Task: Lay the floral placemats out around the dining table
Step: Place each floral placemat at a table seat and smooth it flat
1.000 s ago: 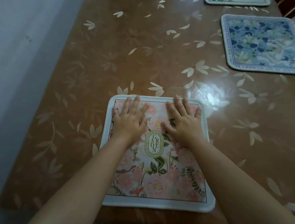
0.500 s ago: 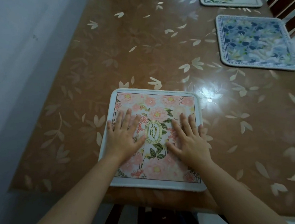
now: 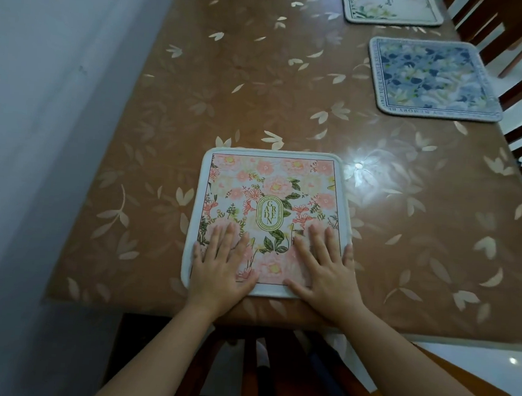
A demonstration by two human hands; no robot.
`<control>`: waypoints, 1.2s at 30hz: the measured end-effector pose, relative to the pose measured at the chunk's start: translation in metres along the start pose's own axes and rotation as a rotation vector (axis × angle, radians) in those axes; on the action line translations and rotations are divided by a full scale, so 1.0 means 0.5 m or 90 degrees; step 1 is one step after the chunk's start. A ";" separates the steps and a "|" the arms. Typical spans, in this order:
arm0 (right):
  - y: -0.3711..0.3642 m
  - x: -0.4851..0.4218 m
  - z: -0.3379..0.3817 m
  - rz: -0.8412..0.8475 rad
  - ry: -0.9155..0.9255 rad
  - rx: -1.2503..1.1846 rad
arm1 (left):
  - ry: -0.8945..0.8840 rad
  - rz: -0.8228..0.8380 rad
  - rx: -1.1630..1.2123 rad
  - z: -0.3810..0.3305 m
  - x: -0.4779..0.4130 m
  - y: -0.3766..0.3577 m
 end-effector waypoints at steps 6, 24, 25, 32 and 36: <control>-0.006 0.030 0.014 0.003 -0.006 -0.029 | 0.003 0.006 0.001 -0.008 0.017 0.000; 0.232 0.221 -0.145 -0.200 -0.021 -0.050 | -0.170 -0.227 0.072 -0.391 0.063 0.188; 0.244 0.243 -0.168 -0.218 -0.029 -0.049 | -0.182 -0.227 0.074 -0.427 0.063 0.193; 0.289 0.409 -0.379 -0.290 -0.108 -0.070 | -0.257 -0.201 0.068 -0.685 0.065 0.198; 0.285 0.505 -0.508 -0.327 -0.153 -0.100 | -0.310 -0.191 0.055 -0.839 0.065 0.184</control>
Point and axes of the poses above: each hand's wrist, its own x-axis away from the middle knuckle, its own y-axis out of the back of the hand, z = x × y, the point moved 7 cm from there along -x, towards the middle knuckle, and after that the axes turned 11 degrees about z, right-handed, at the moved point
